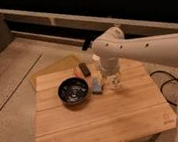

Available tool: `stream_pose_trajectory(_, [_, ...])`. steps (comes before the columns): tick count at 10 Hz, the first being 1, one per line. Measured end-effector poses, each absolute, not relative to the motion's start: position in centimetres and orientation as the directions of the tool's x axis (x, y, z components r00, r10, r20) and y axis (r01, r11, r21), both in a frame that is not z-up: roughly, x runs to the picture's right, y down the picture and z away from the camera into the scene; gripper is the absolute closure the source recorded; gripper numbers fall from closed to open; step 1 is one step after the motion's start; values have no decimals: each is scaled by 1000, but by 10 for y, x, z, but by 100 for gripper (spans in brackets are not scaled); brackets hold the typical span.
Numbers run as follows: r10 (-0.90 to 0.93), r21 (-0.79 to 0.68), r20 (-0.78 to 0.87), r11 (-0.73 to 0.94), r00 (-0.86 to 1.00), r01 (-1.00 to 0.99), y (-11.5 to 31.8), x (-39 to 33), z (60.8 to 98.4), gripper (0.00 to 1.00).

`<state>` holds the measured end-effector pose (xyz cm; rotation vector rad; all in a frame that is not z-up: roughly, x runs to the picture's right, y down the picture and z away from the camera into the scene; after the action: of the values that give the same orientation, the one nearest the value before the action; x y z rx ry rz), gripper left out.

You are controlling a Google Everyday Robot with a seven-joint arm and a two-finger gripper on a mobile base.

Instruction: Knock the bottle over

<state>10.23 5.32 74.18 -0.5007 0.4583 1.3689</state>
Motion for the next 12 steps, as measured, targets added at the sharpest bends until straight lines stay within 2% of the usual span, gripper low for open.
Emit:
stream_pose_trajectory(5, [748, -36, -664, -35, -2, -999, 82, 133, 759, 35])
stream_pose_trajectory(8, [728, -82, -685, -30, 35, -996, 82, 142, 783, 35])
stream_pose_trajectory(12, [731, -174, -665, 49, 154, -984, 56, 135, 812, 35])
